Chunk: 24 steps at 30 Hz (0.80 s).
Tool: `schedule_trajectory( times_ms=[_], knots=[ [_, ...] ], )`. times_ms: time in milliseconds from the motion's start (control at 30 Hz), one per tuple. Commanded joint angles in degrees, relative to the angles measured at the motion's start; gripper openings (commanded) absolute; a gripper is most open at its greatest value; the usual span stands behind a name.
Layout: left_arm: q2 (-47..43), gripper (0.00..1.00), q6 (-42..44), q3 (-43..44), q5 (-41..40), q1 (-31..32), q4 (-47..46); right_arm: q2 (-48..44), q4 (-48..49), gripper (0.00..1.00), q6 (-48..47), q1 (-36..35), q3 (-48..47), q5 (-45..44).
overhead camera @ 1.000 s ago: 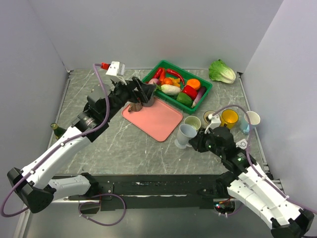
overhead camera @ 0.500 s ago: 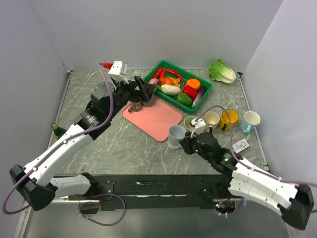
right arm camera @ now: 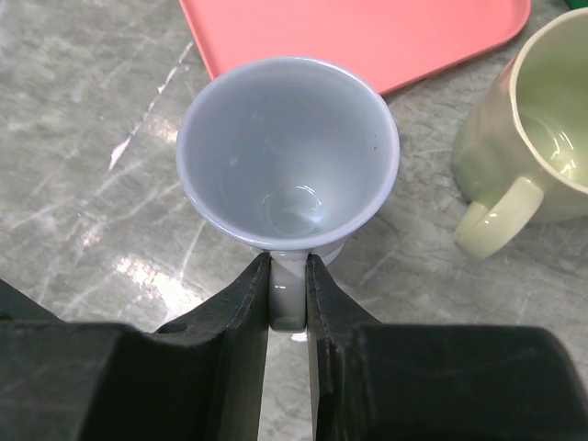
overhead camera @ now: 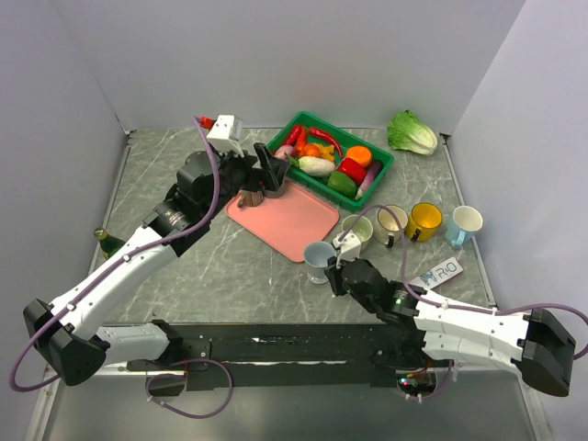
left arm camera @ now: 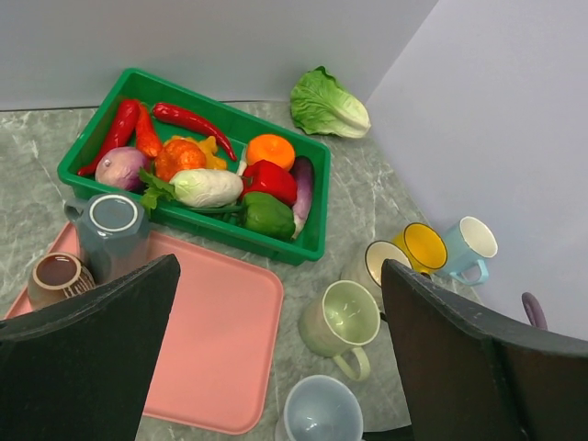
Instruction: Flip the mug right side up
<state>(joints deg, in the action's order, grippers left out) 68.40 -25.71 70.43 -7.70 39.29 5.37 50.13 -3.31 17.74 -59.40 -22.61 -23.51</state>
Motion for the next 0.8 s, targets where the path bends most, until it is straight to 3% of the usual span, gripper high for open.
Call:
schedule_trajectory(
  times_ms=[0, 100, 200, 233, 400, 500, 667, 733, 767],
  knots=[
    [0.06, 0.96, 1.19, 2.34, -0.91, -0.44, -0.71, -1.79, 9.55, 0.11, 1.94, -0.37, 2.73, -1.9],
    [0.24, 0.96, 1.19, 2.43, -0.73, -0.7, -0.79, -1.79, 8.77, 0.18, 3.0, -0.54, 3.89, -2.07],
    [0.24, 0.96, 0.93, 2.25, -0.29, -1.14, -0.8, -1.96, 7.97, 0.32, 2.92, -0.63, 4.41, -2.51],
    [0.24, 0.96, 0.58, 2.08, 0.14, -1.32, -0.8, -2.05, 7.45, 0.41, 2.92, -0.72, 4.5, -2.77],
    [-0.02, 0.96, -0.21, 1.29, 0.85, -2.46, -0.8, -3.72, 5.6, 0.58, 3.18, -1.07, 4.33, -2.6],
    [-0.28, 0.96, -0.3, 1.02, 0.85, -3.16, -0.62, -5.56, 4.63, 0.75, 3.79, -1.07, 4.24, -1.98],
    [-0.11, 0.96, -0.13, 0.93, 1.02, -4.39, 0.78, -9.52, 0.87, 0.87, 5.37, -1.07, 3.11, -1.71],
    [-0.11, 0.96, 0.66, 0.5, 0.5, -4.57, 1.31, -11.71, -0.37, 1.0, 5.82, -1.25, 2.14, -2.07],
    [-0.02, 0.96, 1.01, 0.23, 0.32, -4.66, 1.4, -12.33, -1.16, 1.0, 6.77, -1.16, 0.83, -2.77]
  ],
)
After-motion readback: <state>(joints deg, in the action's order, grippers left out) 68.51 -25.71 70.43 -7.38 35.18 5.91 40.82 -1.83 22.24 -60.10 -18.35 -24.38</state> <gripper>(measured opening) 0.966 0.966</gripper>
